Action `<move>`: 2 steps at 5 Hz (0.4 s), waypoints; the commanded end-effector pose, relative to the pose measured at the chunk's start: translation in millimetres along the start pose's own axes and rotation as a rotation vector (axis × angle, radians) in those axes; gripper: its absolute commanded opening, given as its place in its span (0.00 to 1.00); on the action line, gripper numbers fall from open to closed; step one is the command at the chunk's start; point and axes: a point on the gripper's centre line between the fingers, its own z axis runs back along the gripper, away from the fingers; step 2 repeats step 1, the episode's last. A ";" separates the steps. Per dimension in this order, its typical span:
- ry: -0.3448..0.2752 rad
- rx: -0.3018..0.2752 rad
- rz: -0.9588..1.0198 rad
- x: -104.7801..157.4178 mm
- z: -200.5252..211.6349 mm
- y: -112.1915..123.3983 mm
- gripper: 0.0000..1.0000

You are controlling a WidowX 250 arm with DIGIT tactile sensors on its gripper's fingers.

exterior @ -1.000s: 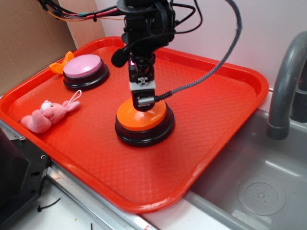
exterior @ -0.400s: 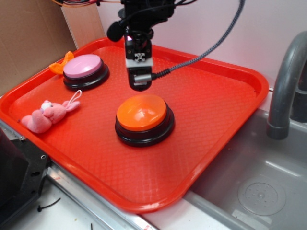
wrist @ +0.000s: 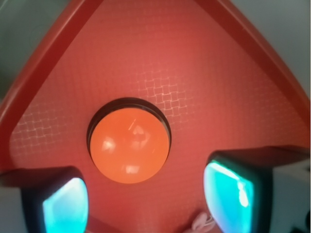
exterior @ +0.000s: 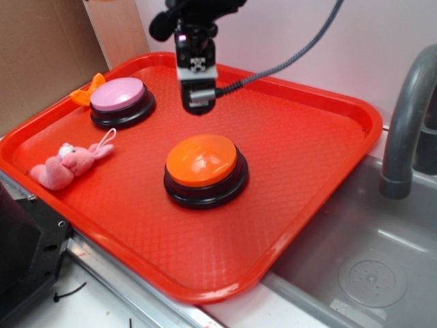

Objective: Push the orange button.

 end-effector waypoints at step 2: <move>-0.055 0.036 0.013 -4.2 35.9 -10.1 1.00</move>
